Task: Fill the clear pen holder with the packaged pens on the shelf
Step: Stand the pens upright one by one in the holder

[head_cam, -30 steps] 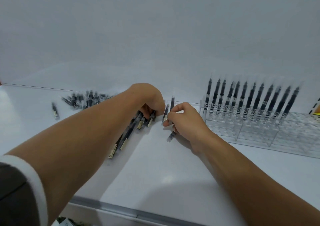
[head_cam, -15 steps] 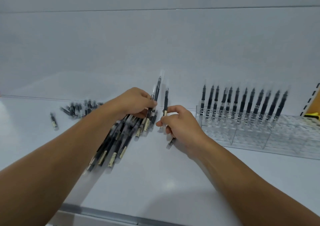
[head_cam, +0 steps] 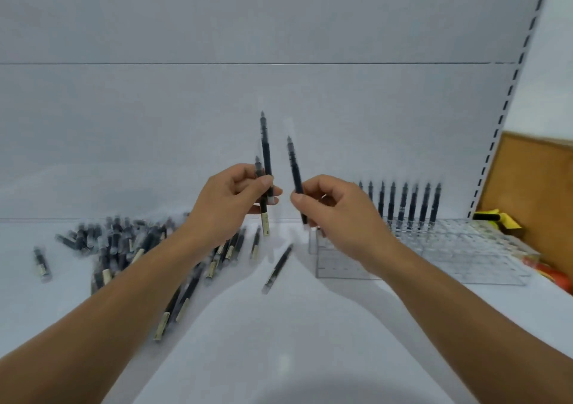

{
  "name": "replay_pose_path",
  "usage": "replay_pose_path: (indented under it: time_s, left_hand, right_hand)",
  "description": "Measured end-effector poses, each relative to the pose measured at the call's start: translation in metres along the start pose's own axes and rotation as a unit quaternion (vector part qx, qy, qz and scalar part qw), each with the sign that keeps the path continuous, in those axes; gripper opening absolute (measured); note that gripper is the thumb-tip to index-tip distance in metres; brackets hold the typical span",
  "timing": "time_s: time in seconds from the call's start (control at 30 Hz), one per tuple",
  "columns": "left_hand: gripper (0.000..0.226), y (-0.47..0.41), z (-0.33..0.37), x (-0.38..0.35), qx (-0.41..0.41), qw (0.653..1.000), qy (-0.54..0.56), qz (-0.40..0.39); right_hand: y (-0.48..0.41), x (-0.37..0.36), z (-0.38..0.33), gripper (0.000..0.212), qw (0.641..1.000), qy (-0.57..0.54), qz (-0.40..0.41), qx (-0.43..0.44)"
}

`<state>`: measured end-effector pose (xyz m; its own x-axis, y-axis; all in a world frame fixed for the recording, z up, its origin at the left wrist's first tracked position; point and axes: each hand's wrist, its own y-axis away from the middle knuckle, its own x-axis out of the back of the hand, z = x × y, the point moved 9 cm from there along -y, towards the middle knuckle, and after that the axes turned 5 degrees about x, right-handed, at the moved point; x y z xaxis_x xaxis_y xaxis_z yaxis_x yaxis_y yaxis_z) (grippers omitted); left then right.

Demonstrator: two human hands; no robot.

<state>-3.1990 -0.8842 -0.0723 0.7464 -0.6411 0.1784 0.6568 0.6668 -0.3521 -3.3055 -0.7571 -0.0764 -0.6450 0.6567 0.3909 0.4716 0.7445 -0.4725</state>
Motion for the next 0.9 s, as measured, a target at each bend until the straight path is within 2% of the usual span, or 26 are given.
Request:
replay_pose_path:
  time_s: [0.2,0.37,0.5,0.7,0.9]
  left_hand:
    - [0.007,-0.007,0.017,-0.063,-0.029,0.996,0.051,-0.064]
    - [0.009,-0.014,0.032,-0.133,-0.043,0.987,0.099,-0.114]
    - [0.012,-0.018,0.042,-0.188,-0.045,0.979,0.121,-0.159]
    - [0.011,-0.024,0.039,-0.248,-0.026,0.965,0.16,-0.208]
    - [0.012,-0.029,0.016,-0.262,0.015,0.957,0.196,-0.215]
  right_hand:
    - [0.005,0.089,0.03,0.003,0.997,0.021,0.073,0.003]
    - [0.012,0.16,0.053,0.016,0.989,0.036,0.143,0.009]
    - [0.014,0.2,0.08,0.018,0.98,0.075,0.185,-0.012]
    - [0.002,0.231,0.109,0.007,0.973,0.133,0.188,-0.028]
    - [-0.011,0.236,0.133,0.008,0.973,0.17,0.153,-0.041]
